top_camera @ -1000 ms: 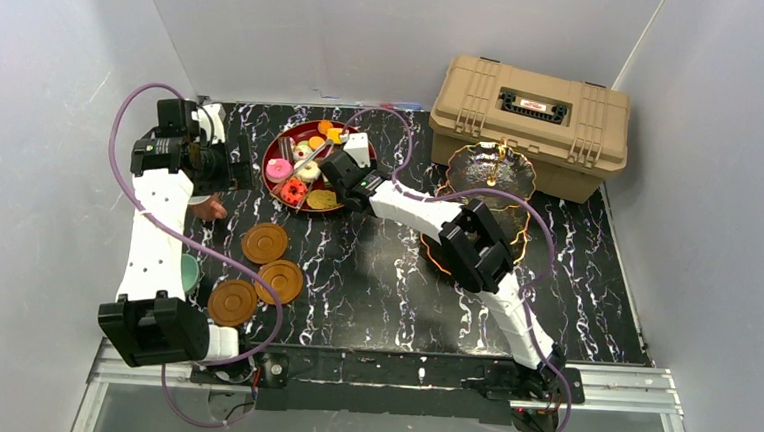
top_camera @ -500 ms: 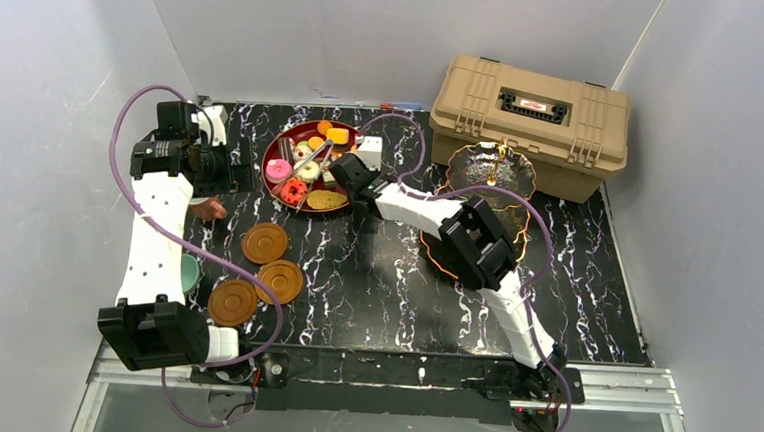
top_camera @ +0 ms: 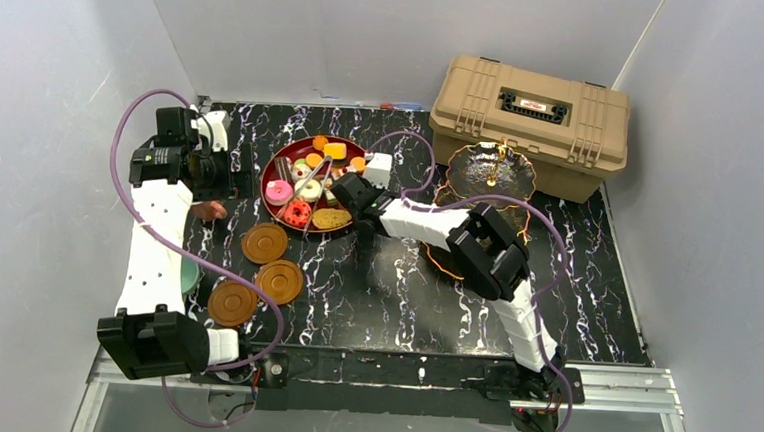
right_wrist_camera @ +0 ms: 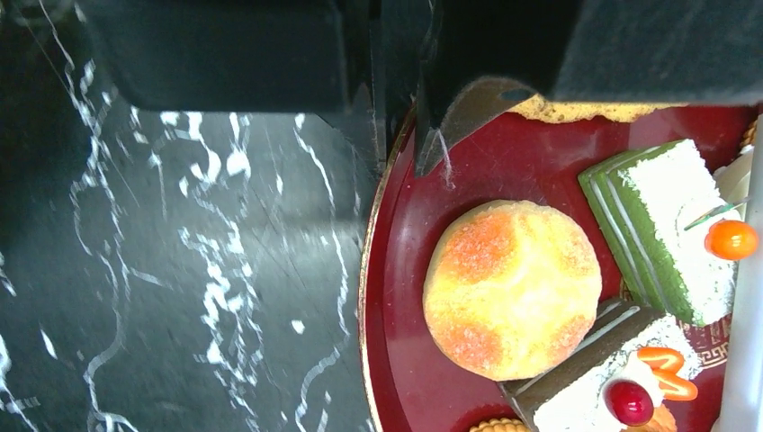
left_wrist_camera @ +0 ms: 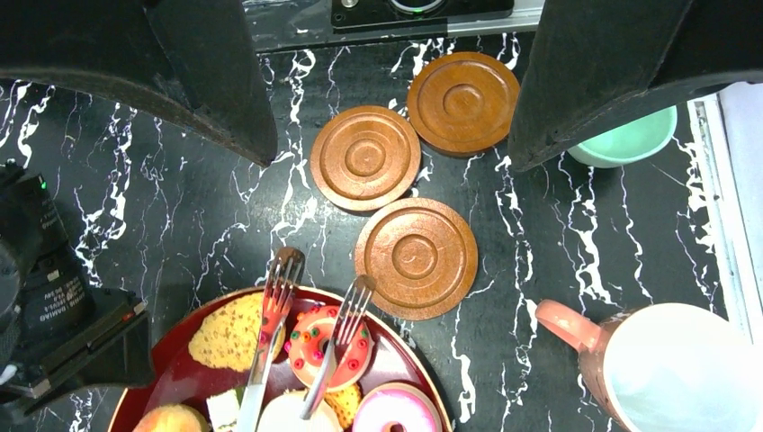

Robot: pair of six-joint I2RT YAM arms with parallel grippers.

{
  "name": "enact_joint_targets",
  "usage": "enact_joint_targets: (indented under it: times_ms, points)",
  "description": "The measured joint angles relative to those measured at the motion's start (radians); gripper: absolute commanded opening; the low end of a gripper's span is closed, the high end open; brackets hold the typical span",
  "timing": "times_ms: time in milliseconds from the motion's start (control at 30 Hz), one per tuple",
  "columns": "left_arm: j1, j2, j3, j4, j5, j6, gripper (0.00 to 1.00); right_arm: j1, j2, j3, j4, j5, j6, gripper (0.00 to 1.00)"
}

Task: Serve the afternoon tea
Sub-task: Move the tray at the center of the board.

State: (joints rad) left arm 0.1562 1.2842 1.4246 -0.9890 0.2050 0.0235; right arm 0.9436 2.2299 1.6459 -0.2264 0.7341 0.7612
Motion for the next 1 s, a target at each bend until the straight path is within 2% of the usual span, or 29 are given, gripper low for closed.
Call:
enact_joint_targets:
  times_ms: [367,467,767,967,1000]
  points:
    - [0.0,-0.014,-0.073,-0.004,0.005,0.042,0.99,0.111,-0.192,-0.254,-0.151,0.097,0.134,0.07]
    - [0.0,-0.015,-0.09,-0.004,0.01,0.055,0.99,0.138,-0.23,-0.299,-0.186,0.101,0.166,0.12]
    - [-0.003,-0.024,-0.177,-0.003,0.087,0.11,0.9,0.221,-0.273,-0.327,-0.301,0.088,0.302,0.14]
    - [-0.049,-0.025,-0.249,-0.003,0.12,0.164,0.88,0.28,-0.3,-0.333,-0.371,0.066,0.36,0.33]
    - [-0.068,-0.026,-0.26,-0.003,0.121,0.174,0.87,0.292,-0.305,-0.333,-0.382,0.066,0.362,0.39]
